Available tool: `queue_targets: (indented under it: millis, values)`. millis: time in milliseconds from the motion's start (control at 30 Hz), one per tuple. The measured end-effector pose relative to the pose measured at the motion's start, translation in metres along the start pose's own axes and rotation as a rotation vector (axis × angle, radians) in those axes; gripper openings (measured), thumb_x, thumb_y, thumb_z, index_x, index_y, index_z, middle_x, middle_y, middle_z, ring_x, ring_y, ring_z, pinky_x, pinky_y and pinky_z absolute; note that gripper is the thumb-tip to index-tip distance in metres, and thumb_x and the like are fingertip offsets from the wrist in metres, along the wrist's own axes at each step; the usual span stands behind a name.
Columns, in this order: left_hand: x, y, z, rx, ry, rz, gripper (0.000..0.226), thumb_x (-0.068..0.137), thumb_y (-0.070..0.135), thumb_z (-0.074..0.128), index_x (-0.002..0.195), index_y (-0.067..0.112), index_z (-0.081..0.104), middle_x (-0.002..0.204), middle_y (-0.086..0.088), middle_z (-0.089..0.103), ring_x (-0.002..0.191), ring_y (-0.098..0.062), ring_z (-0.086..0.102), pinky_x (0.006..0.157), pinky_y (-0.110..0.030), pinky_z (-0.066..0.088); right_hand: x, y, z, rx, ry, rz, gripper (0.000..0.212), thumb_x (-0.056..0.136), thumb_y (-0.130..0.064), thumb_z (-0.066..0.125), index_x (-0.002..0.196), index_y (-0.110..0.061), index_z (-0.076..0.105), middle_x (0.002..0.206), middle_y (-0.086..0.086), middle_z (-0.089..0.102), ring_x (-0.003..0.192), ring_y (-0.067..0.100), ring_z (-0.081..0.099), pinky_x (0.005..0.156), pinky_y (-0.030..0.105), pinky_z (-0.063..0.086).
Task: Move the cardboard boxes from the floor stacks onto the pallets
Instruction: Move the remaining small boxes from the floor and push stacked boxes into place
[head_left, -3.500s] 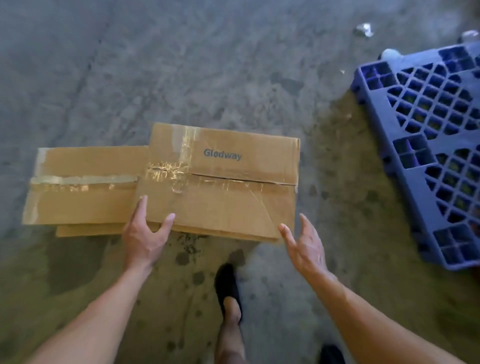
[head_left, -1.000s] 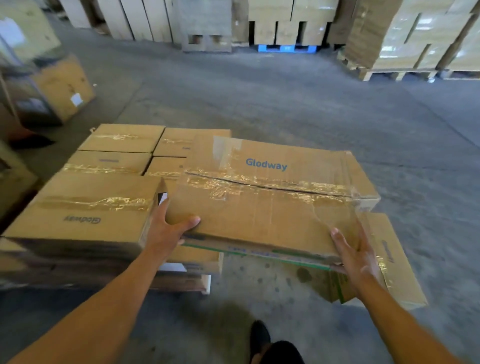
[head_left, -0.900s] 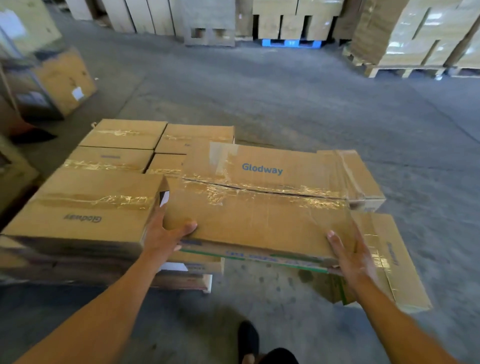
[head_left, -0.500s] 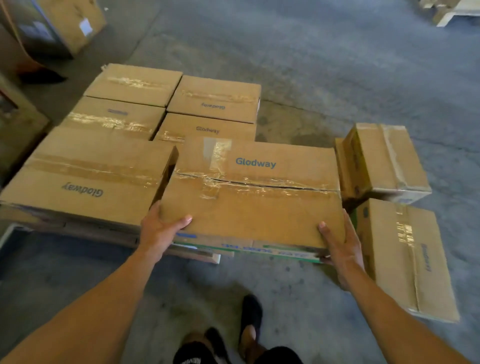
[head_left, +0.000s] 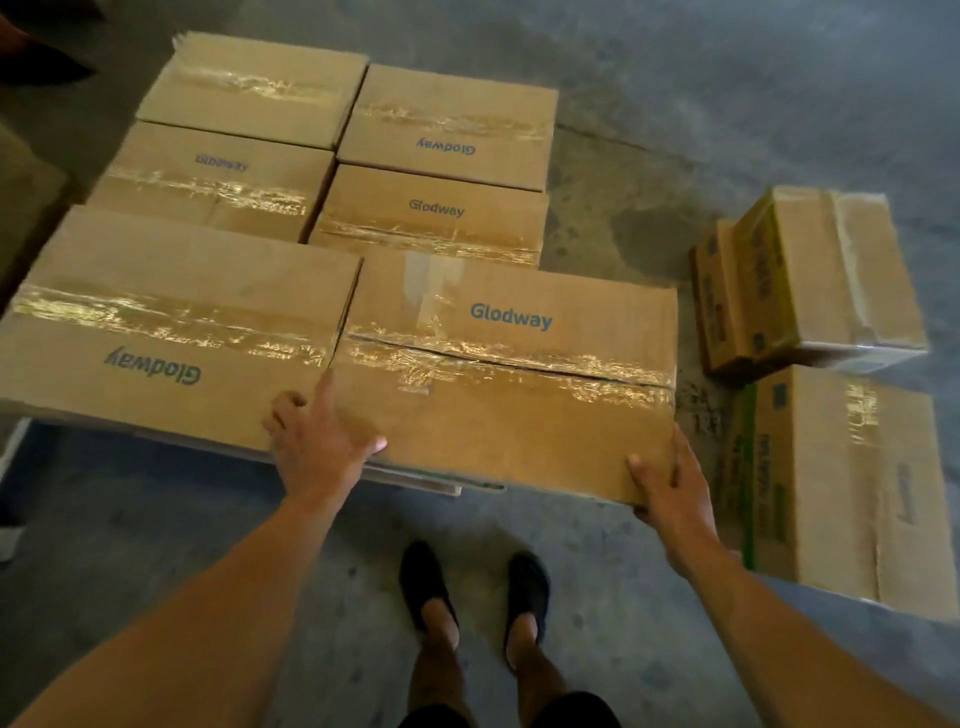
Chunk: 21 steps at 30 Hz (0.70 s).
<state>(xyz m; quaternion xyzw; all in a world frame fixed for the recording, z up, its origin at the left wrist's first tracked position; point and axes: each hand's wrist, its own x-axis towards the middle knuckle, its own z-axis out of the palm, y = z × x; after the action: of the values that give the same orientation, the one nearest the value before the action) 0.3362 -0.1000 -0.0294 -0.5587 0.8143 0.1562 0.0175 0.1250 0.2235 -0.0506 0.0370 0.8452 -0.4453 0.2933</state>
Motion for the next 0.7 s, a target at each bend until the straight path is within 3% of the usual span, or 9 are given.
queue_targets:
  millis: [67, 167, 433, 700]
  values:
    - [0.016, -0.011, 0.004, 0.009, -0.096, 0.041, 0.120, 0.057, 0.054, 0.091, 0.153, 0.035, 0.021, 0.154, -0.020, 0.024, 0.140, -0.045, 0.022, 0.109, -0.061, 0.031, -0.002, -0.003, 0.003, 0.002, 0.010, 0.018, 0.065, 0.081, -0.060, 0.071, 0.133, -0.072, 0.033, 0.133, -0.008, 0.052, 0.116, 0.028, 0.060, 0.087, 0.058, 0.058]
    - [0.032, -0.025, 0.007, 0.037, -0.234, 0.095, 0.123, 0.065, 0.060, 0.084, 0.158, 0.028, 0.010, 0.163, -0.014, 0.013, 0.150, -0.039, 0.008, 0.119, -0.059, 0.018, -0.006, -0.011, 0.007, -0.025, -0.004, 0.033, 0.074, 0.081, -0.062, 0.070, 0.143, -0.062, 0.030, 0.138, -0.003, 0.051, 0.116, 0.029, 0.059, 0.083, 0.055, 0.060]
    - [0.051, -0.057, -0.002, 0.033, -0.270, 0.119, 0.118, 0.071, 0.059, 0.081, 0.159, 0.020, 0.011, 0.164, -0.014, 0.009, 0.151, -0.036, 0.005, 0.121, -0.050, 0.014, -0.023, -0.013, 0.037, -0.031, -0.011, 0.052, 0.077, 0.086, -0.055, 0.070, 0.151, -0.049, 0.028, 0.141, -0.002, 0.050, 0.114, 0.025, 0.058, 0.078, 0.044, 0.061]
    - [0.053, -0.060, -0.007, 0.130, -0.290, 0.234, 0.124, 0.068, 0.072, 0.074, 0.156, 0.017, 0.005, 0.160, -0.017, 0.015, 0.148, -0.039, 0.014, 0.119, -0.050, 0.018, -0.022, -0.020, 0.039, -0.116, 0.003, 0.074, 0.072, 0.087, -0.059, 0.064, 0.147, -0.056, 0.025, 0.142, 0.001, 0.051, 0.121, 0.032, 0.056, 0.091, 0.061, 0.054]
